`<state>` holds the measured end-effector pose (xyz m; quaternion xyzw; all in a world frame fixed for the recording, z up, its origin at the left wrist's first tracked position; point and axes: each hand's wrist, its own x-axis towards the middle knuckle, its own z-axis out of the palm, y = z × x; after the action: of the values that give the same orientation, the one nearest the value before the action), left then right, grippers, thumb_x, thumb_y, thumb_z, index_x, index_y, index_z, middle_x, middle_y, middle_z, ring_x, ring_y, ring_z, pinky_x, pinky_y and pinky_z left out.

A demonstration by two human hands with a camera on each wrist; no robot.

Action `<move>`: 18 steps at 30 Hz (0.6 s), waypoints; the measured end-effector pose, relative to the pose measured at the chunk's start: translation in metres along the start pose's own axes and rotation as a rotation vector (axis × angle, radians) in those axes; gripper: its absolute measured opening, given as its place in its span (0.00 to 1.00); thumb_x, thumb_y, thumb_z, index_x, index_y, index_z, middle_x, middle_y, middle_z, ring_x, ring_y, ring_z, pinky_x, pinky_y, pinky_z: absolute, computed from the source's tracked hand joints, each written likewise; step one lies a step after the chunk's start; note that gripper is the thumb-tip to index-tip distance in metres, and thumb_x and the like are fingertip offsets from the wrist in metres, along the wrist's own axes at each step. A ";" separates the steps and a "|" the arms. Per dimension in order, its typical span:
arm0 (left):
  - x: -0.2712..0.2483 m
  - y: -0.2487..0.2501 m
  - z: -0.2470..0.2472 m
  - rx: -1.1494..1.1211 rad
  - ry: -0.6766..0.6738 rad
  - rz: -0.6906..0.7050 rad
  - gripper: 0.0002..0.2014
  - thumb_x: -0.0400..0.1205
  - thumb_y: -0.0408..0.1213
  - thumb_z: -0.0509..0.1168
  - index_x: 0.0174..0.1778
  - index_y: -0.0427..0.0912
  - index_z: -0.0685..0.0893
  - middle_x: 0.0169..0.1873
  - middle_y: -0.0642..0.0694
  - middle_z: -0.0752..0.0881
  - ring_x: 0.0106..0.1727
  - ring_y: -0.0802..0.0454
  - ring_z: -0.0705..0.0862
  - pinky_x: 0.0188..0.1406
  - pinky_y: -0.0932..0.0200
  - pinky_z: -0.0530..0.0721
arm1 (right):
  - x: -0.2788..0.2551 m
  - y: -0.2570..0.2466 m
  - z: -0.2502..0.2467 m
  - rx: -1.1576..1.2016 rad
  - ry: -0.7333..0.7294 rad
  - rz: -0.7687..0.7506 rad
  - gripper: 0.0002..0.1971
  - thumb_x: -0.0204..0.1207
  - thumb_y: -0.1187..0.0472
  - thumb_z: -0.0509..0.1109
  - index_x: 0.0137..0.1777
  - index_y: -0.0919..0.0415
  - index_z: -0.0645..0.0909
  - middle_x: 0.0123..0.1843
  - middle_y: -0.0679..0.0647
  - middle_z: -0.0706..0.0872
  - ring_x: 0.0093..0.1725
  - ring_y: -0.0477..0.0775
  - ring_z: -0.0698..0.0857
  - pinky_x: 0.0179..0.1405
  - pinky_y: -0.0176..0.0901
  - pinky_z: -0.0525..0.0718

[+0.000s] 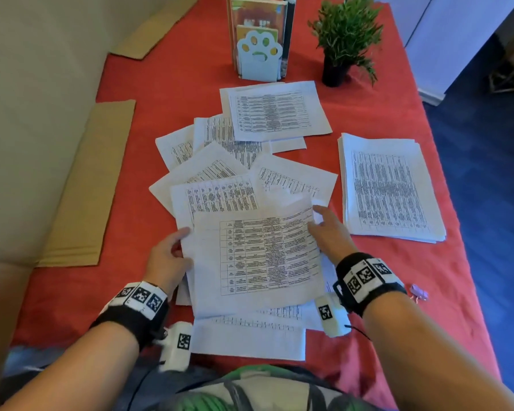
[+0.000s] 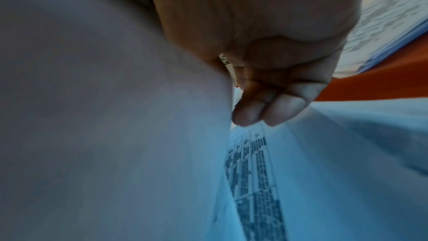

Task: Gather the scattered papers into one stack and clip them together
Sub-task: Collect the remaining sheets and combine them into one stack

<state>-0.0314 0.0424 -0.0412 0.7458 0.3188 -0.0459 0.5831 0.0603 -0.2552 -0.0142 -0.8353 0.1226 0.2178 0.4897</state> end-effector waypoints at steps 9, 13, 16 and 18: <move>-0.026 0.020 0.012 0.145 -0.016 0.176 0.32 0.74 0.16 0.66 0.72 0.46 0.70 0.60 0.47 0.78 0.59 0.50 0.78 0.58 0.51 0.83 | -0.031 0.002 -0.012 -0.788 0.135 -0.216 0.34 0.74 0.67 0.62 0.80 0.54 0.56 0.73 0.59 0.68 0.70 0.64 0.71 0.66 0.62 0.74; -0.031 0.023 0.019 0.199 -0.148 0.180 0.35 0.77 0.15 0.61 0.73 0.54 0.69 0.73 0.45 0.72 0.77 0.48 0.69 0.61 0.61 0.71 | -0.036 -0.015 -0.001 -0.895 -0.104 -0.429 0.31 0.78 0.63 0.64 0.80 0.52 0.60 0.72 0.56 0.74 0.70 0.60 0.74 0.67 0.59 0.77; -0.034 0.022 0.019 0.271 -0.218 0.250 0.34 0.77 0.16 0.61 0.69 0.59 0.71 0.72 0.52 0.72 0.78 0.52 0.66 0.66 0.61 0.67 | -0.039 -0.013 0.017 -0.996 -0.234 -0.472 0.33 0.79 0.61 0.66 0.81 0.55 0.57 0.73 0.58 0.72 0.70 0.62 0.73 0.65 0.59 0.76; -0.034 0.023 0.018 0.270 -0.254 0.285 0.33 0.77 0.17 0.62 0.67 0.61 0.71 0.70 0.59 0.71 0.76 0.58 0.65 0.69 0.62 0.64 | -0.039 -0.004 0.026 -1.023 -0.221 -0.459 0.33 0.78 0.59 0.66 0.81 0.55 0.56 0.70 0.59 0.74 0.67 0.63 0.74 0.62 0.58 0.76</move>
<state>-0.0410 0.0086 -0.0128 0.8429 0.1253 -0.0987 0.5139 0.0216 -0.2309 -0.0036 -0.9436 -0.2348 0.2236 0.0676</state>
